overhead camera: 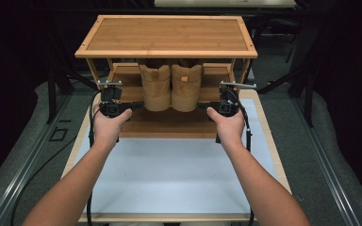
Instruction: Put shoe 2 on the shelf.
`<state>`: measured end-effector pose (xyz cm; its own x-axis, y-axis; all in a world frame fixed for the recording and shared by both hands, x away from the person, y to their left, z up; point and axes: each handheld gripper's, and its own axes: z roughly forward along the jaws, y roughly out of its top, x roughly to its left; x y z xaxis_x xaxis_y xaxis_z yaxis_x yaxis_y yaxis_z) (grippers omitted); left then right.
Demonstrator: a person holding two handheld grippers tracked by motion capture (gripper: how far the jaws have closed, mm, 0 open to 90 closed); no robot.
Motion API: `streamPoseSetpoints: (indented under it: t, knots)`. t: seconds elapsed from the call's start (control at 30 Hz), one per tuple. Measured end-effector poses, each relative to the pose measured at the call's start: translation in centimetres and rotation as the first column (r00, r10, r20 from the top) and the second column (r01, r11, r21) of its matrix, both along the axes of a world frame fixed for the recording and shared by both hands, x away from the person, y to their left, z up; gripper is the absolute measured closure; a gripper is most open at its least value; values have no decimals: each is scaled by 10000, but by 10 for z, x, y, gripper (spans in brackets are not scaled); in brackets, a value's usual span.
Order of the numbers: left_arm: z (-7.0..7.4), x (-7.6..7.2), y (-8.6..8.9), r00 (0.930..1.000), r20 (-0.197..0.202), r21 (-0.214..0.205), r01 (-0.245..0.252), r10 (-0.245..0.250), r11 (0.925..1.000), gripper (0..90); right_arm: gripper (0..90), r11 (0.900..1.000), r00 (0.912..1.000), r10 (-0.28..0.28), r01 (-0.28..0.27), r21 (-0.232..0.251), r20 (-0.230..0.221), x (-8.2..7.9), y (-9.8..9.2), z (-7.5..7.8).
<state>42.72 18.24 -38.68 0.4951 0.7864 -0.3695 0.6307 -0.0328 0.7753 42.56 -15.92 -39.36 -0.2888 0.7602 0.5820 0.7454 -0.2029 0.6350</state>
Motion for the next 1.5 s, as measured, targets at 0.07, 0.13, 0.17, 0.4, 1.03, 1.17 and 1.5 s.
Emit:
streamPoseSetpoints:
  t: [0.07,0.13,0.17,0.4,1.03,1.17,1.5]
  knots:
    - [0,0,0,10000,10,68,-4,4,10000,900,900,9998,10000,44,-45,183,20,0,0,-1]
    - [1,-1,-2,10000,14,213,-19,19,9998,900,900,9999,9999,71,-72,91,72,0,0,-1]
    - [1,-1,-2,10000,29,221,-18,17,9998,900,900,9999,9999,95,-96,80,77,0,0,-1]
    - [1,-1,-1,10000,-10,260,52,-52,9996,899,900,9997,9997,234,-234,63,113,-1,-2,-1]
    - [-19,-42,42,9992,131,997,366,-380,9943,762,844,9842,9989,379,-324,-1740,283,-52,-55,-15]
    - [-39,-57,59,9997,136,1428,163,-184,9896,692,770,9803,9992,397,-390,-1938,-2,-66,-70,-35]
    - [-106,-78,98,9995,-80,1342,-285,298,9905,503,529,9545,10000,2,-22,-2983,-66,-102,-88,-98]
